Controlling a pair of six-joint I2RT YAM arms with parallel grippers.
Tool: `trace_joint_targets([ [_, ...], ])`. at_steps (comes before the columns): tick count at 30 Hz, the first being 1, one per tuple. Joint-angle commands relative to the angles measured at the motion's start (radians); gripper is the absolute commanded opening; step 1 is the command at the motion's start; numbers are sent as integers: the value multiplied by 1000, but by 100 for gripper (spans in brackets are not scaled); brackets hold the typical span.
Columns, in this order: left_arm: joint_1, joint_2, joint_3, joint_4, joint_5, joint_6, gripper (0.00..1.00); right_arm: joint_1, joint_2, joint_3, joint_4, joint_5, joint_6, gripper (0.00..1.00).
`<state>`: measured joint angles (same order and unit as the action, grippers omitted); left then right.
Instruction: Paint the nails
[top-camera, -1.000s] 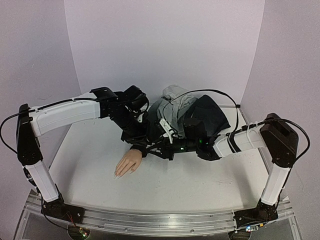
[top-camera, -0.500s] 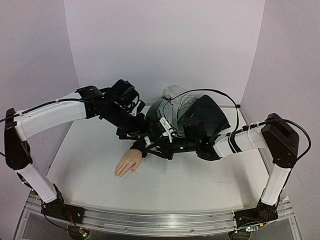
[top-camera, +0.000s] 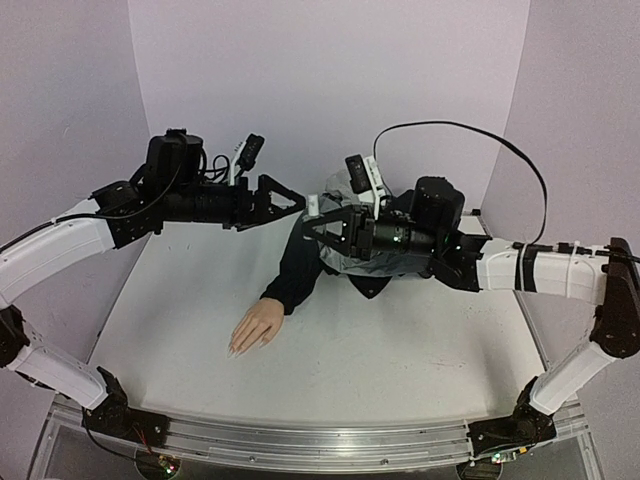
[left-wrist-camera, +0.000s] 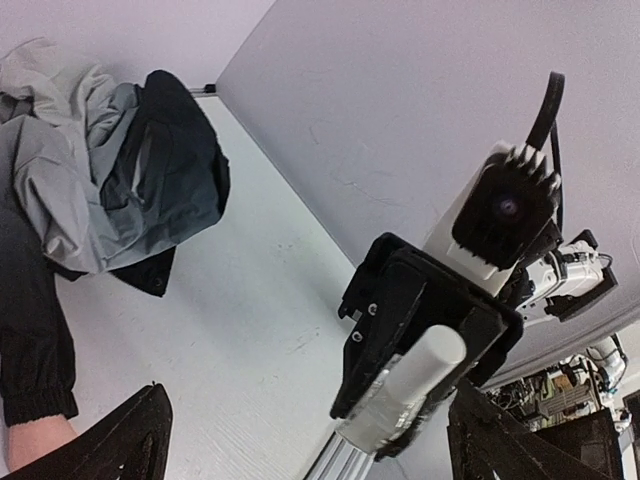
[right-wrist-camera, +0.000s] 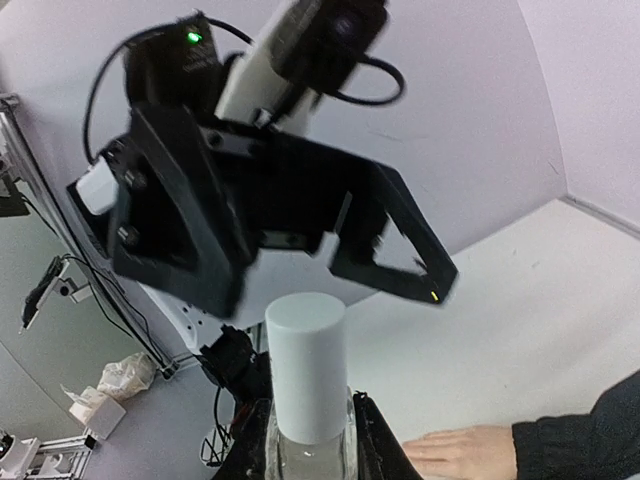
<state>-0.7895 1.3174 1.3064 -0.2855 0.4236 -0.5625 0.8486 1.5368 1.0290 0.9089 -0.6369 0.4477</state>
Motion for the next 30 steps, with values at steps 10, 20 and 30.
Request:
trace_joint_targets([
  [10,-2,84,122,213,344,47,77,-23,-2,168,-108,-155,-109,0],
  [20,-3,113,132,221,371,47,47,-34,11,174,-118,-228,-106,0],
  [30,-3,120,113,218,309,56,14,-39,-13,161,-127,-108,-139,0],
])
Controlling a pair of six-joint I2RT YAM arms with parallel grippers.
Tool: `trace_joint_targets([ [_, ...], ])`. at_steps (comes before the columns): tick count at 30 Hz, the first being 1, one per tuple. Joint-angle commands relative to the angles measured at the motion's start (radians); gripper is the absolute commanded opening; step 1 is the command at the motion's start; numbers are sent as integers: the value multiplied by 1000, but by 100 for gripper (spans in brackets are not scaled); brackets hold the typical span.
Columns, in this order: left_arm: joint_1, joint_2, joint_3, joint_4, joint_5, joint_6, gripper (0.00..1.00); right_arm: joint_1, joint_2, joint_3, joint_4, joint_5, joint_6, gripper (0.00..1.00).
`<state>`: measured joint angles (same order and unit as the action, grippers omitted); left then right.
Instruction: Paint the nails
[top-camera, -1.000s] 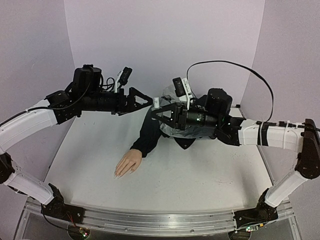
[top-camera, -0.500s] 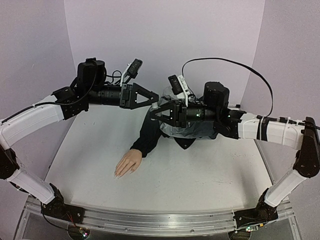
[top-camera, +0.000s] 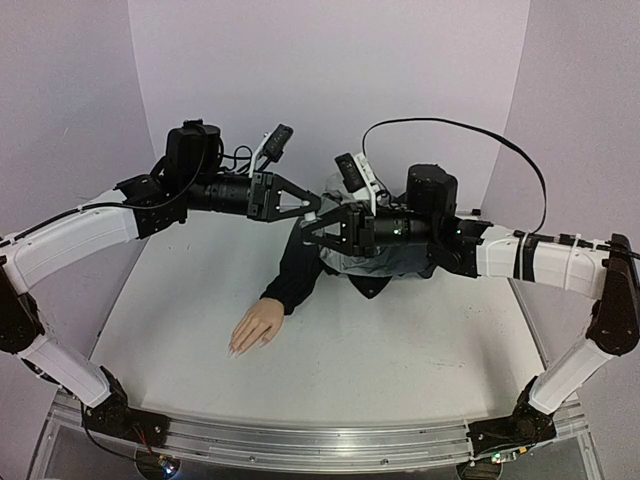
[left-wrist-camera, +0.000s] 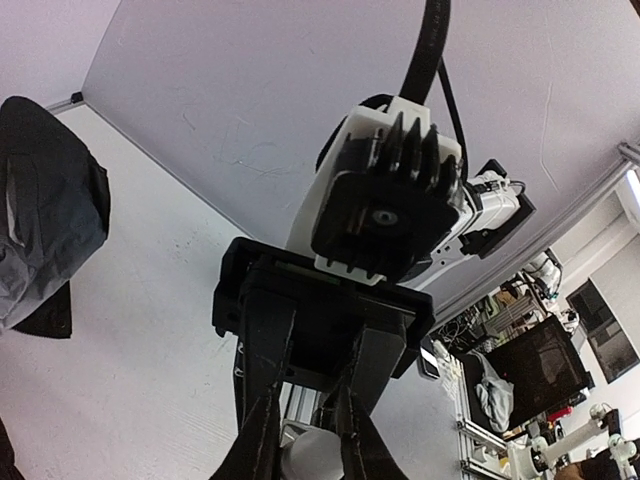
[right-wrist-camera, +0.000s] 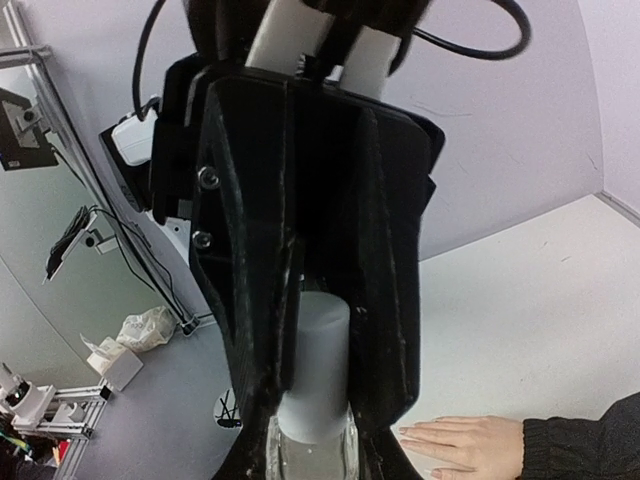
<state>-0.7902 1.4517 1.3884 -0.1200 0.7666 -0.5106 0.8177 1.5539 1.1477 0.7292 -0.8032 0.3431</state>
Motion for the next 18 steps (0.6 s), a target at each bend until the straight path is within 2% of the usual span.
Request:
trace_joint_targets([
  [1,-2,-16,27,48,-52,9,11,-8,-32,40,44,87,-46,0],
  [4,-3,-22,24,11,-165,28,0,-8,-36,37,11,218,-92,0],
  [6,-3,-22,43,-59,-282,44,0,-8,-29,42,-32,340,-144,0],
  [8,-16,-11,92,-176,-470,58,0,-4,-15,43,-61,524,-195,0],
  [11,-24,32,179,-367,-772,-29,0,48,40,63,-79,1019,-284,0],
  [13,-23,64,221,-414,-843,-85,0,83,108,102,-49,1360,-369,0],
  [14,-23,79,232,-415,-852,-111,0,98,144,120,-14,1450,-417,0],
  [16,-23,108,252,-415,-864,-158,0,122,195,148,79,1519,-499,0],
  [18,-23,137,277,-416,-862,-178,0,136,221,175,121,1493,-530,0],
])
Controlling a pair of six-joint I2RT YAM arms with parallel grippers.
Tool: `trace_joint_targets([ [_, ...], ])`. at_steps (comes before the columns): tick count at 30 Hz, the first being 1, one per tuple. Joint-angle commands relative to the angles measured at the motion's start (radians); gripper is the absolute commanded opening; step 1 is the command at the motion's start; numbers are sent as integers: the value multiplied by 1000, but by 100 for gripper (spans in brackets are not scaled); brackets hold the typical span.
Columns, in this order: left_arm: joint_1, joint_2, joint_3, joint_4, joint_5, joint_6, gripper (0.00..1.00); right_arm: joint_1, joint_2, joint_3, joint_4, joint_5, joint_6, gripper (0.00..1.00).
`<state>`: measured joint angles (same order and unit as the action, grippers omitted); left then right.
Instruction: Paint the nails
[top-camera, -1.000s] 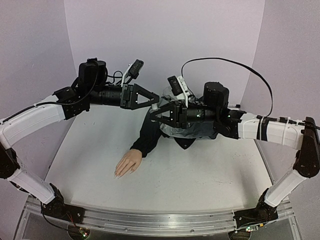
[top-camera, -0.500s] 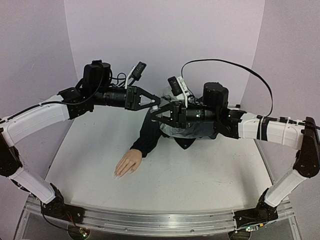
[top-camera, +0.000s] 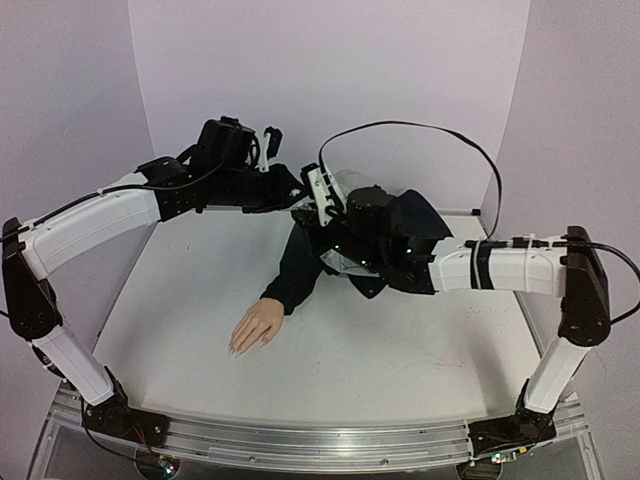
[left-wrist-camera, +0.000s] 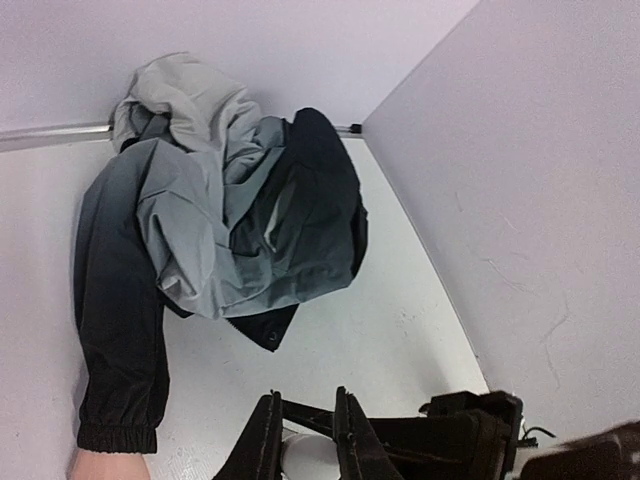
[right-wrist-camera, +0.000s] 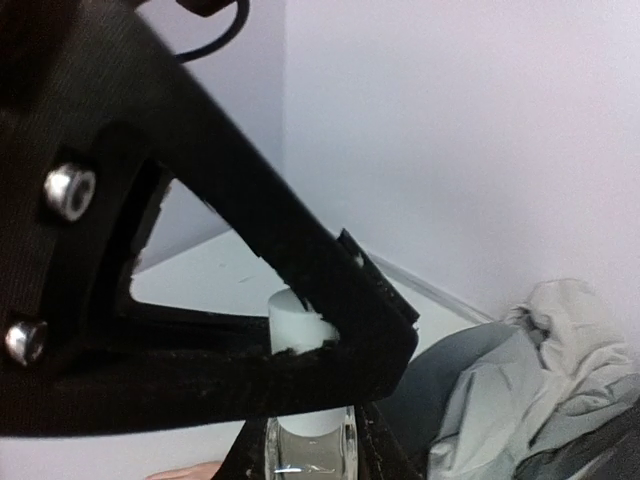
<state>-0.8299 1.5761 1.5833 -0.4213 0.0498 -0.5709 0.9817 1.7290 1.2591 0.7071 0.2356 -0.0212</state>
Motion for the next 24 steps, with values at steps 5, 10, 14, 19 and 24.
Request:
trace_joint_targets([
  [5,23,20,98,-114,-152,-128,0,-27,36,73,155,211,-139,0],
  [10,50,-22,62,-91,-90,-125,8,-46,2,42,137,15,-88,0],
  [14,80,-94,-14,5,45,-66,49,-123,-75,-22,108,-326,10,0],
  [19,139,-194,-166,196,279,-41,88,-248,-120,-27,59,-917,181,0],
  [24,152,-209,-215,355,577,-22,91,-293,-134,-16,71,-1259,353,0],
])
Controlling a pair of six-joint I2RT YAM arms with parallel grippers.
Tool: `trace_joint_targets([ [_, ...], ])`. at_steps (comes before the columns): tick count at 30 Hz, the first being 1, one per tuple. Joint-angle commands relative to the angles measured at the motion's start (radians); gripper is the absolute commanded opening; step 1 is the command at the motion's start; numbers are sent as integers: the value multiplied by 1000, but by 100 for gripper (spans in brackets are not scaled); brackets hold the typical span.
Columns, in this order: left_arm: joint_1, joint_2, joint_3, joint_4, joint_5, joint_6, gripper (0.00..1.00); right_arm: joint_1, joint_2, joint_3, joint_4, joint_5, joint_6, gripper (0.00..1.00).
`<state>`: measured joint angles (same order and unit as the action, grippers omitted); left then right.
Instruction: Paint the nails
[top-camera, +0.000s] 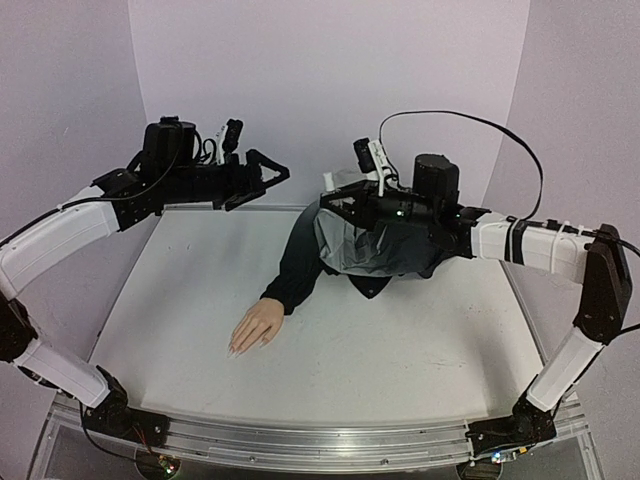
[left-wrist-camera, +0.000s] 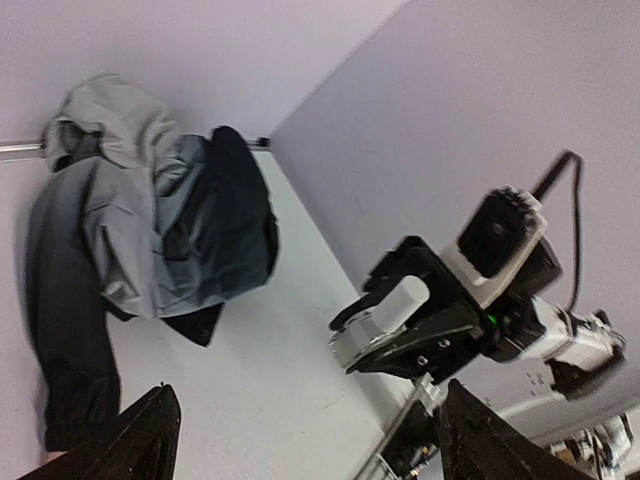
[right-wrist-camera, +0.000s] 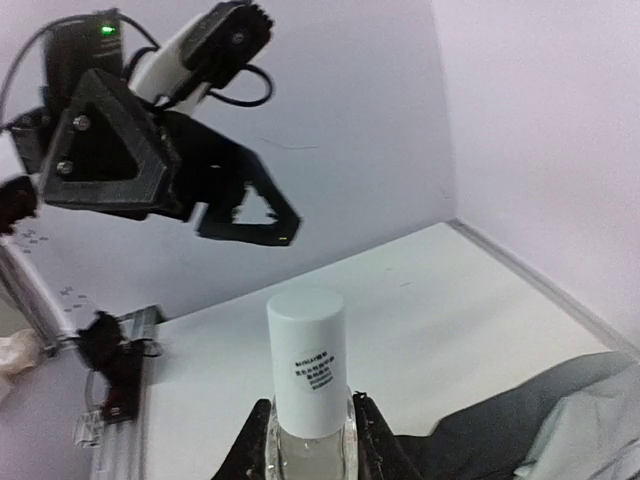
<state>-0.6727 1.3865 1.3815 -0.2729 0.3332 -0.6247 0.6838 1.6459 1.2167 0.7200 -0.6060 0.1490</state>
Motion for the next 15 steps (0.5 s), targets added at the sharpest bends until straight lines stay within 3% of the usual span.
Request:
trace_joint_targets([
  [1,-8,-11,-13,239,357,30,91,5,-49,32,70,-459,216,0],
  [5,-55,4,0,268,461,69,89,6,-44,32,139,-537,322,0],
  [15,-135,87,81,269,487,109,61,6,-25,29,258,-556,429,0],
])
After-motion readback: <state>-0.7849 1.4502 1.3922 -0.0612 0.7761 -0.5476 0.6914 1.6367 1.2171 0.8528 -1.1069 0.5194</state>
